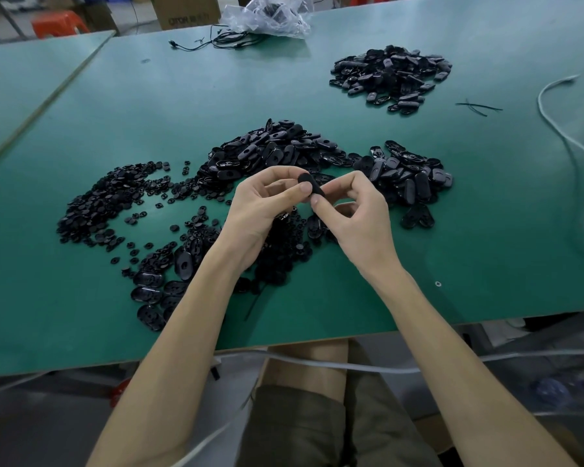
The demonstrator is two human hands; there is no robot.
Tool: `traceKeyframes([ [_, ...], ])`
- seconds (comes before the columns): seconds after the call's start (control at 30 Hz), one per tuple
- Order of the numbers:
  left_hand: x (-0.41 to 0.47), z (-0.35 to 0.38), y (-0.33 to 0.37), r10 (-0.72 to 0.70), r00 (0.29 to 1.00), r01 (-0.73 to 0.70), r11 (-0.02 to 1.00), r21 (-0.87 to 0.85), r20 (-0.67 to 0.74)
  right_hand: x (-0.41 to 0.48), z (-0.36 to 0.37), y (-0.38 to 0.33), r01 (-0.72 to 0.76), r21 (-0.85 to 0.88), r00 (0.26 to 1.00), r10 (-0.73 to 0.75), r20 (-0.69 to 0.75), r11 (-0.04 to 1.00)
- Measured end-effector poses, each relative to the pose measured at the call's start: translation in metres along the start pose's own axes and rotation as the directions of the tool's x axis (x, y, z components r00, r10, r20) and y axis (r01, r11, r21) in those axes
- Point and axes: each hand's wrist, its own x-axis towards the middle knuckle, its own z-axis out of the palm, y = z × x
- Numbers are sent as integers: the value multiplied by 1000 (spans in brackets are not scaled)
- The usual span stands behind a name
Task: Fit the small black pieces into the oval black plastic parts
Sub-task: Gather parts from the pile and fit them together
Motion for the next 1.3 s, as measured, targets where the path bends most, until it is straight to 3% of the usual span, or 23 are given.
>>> traceKeyframes([
  [0.3, -2, 0, -1, 33, 998, -35, 998, 47, 45, -2, -1, -5, 13, -19, 1000, -13, 8, 1000],
  [0.63, -1, 3, -5, 100, 993, -109, 980, 168, 65, -1, -1, -3, 31, 27, 996, -29, -79, 999],
  [1.3, 0, 4, -8, 118, 993, -121, 981, 152, 29, -1, 0, 0, 41, 3, 995, -41, -86, 999],
])
